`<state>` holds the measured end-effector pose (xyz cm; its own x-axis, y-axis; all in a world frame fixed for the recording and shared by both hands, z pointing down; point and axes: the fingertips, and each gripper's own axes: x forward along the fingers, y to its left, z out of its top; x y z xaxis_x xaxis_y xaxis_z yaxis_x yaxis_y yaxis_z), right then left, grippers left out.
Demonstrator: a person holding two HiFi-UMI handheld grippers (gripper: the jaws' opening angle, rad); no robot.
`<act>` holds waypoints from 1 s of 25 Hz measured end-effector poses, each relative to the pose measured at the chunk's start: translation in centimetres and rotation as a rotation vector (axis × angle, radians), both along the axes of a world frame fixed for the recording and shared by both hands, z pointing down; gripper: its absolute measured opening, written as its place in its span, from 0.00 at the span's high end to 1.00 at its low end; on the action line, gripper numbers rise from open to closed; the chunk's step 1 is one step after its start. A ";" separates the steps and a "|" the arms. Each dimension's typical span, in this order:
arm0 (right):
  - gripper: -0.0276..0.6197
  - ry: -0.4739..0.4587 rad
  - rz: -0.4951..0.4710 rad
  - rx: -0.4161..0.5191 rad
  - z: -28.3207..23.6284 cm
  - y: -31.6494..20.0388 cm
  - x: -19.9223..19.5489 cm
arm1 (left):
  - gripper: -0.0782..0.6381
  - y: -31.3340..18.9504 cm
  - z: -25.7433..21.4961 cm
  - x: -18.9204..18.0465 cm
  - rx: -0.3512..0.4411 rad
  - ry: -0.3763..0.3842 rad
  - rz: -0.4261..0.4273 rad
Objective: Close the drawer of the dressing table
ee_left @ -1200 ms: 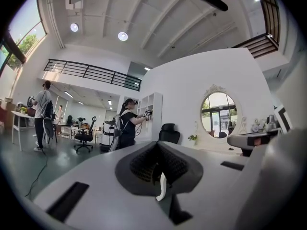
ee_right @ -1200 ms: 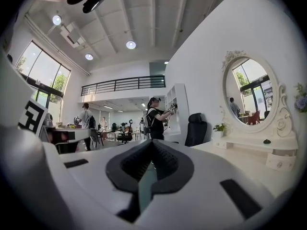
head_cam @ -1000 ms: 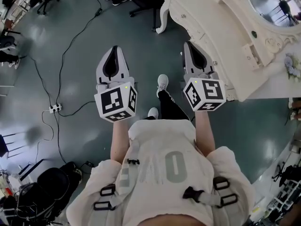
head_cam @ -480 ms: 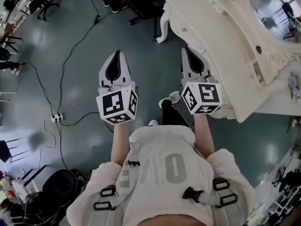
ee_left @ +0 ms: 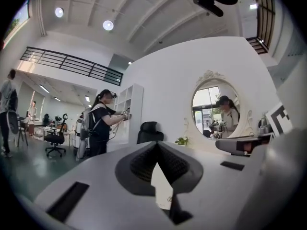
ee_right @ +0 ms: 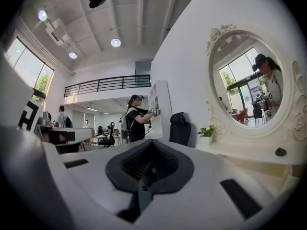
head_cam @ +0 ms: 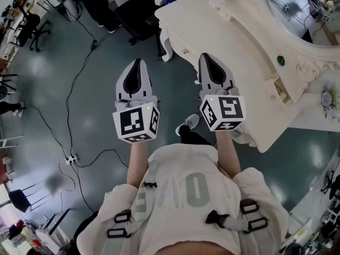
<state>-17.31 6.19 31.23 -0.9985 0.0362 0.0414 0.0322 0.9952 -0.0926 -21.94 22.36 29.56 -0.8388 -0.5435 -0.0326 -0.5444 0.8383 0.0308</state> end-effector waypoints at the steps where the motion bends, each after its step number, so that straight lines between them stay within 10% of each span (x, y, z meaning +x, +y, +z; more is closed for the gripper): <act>1: 0.94 -0.003 0.025 -0.002 -0.1 -1.8 -0.5 | 0.86 -2.1 -0.2 -0.8 -0.001 -0.006 0.026; 11: 0.94 -0.018 0.367 -0.015 0.2 -17.1 1.6 | 0.86 -21.4 -1.0 -2.4 -0.015 -0.058 0.400; 25: 0.94 0.002 0.937 -0.009 -0.5 -29.0 16.4 | 0.86 -39.7 -2.1 6.8 0.030 -0.053 0.926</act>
<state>-0.87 -22.76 30.78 -0.6210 -0.7824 0.0466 -0.7823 0.6149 -0.1000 -15.13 -17.33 27.46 -0.0679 -0.9942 -0.0834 -0.9977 0.0680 0.0009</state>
